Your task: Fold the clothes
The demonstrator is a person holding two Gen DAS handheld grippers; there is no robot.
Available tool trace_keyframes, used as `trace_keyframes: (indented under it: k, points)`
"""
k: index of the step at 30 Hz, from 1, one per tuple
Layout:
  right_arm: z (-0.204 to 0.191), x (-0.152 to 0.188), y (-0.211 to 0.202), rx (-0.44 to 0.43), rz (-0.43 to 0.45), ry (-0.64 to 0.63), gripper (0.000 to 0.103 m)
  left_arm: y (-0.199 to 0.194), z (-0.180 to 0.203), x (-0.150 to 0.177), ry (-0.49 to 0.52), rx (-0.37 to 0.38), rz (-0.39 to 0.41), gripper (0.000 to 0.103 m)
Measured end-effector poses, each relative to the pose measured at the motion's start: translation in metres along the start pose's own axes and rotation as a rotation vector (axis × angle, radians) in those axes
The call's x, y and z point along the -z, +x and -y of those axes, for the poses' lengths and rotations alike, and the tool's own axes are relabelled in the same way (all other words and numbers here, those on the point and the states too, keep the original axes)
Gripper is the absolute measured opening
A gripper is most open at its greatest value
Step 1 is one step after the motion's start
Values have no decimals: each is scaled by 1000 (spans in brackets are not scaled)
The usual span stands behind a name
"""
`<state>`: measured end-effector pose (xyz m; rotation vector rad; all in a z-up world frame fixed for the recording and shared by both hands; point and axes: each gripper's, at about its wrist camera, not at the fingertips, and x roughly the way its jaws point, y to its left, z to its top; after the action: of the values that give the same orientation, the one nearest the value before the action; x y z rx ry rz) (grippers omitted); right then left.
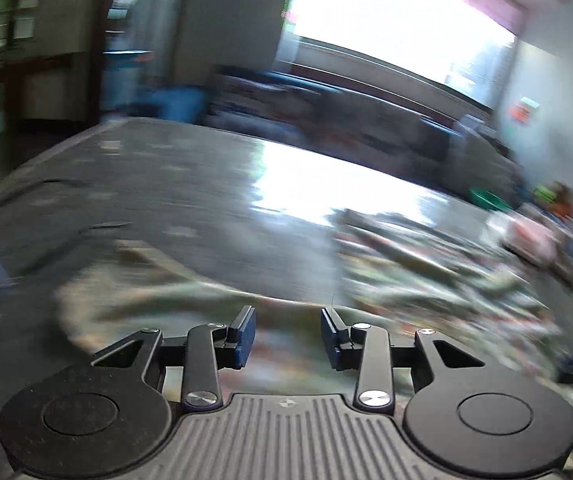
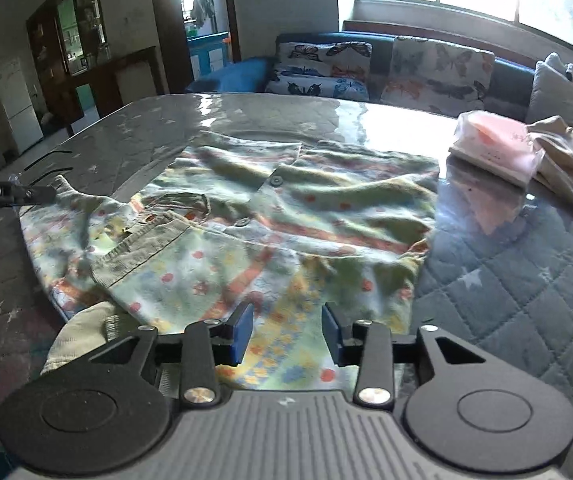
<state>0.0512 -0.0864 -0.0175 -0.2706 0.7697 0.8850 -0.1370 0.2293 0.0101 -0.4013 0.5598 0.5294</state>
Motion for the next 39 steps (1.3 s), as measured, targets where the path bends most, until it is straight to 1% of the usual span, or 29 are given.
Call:
trace_keyframes:
  k: [4, 7, 11, 15, 16, 19, 22, 23, 24, 25, 28, 30, 31, 34, 39]
  points:
    - [-1, 1, 2, 0, -6, 10, 38, -1, -43, -4, -110, -163, 21, 39]
    - [-3, 1, 1, -2, -4, 7, 38, 4, -64, -4, -148, -244, 12, 39]
    - [-4, 1, -2, -4, 4, 6, 38, 17, -73, -4, -172, -261, -14, 39]
    - [-4, 1, -7, -4, 12, 3, 38, 18, -74, -4, -196, -276, 2, 40]
    - [-4, 1, -8, -5, 15, 2, 38, 18, -73, -3, -209, -286, 8, 42]
    - [-6, 0, -10, -4, 20, 0, 39, 17, -72, -1, -230, -324, 18, 43]
    - [-5, 1, -11, -6, 26, 7, 39, 19, -72, -1, -227, -333, 14, 43]
    - [-5, 2, -12, -7, 28, 10, 39, 20, -72, -2, -227, -334, 13, 41]
    - [-5, 2, -12, -8, 30, 13, 39, 21, -72, -3, -224, -332, 12, 36]
    - [-4, 2, -13, -9, 32, 15, 39, 22, -73, -3, -220, -328, 9, 16]
    - [-5, 3, -15, -11, 42, 23, 39, 25, -79, -6, -246, -287, 10, 9]
    - [-4, 3, -18, -11, 51, 28, 39, 19, -78, -8, -278, -242, 22, 8]
    - [-3, 4, -19, -12, 55, 30, 39, 12, -74, -11, -286, -205, 35, 8]
    - [-1, 5, -23, -13, 67, 37, 39, -11, -48, -20, -261, -72, 79, 8]
    - [2, 6, -28, -13, 93, 61, 39, -38, 20, -37, -166, 183, 116, 8]
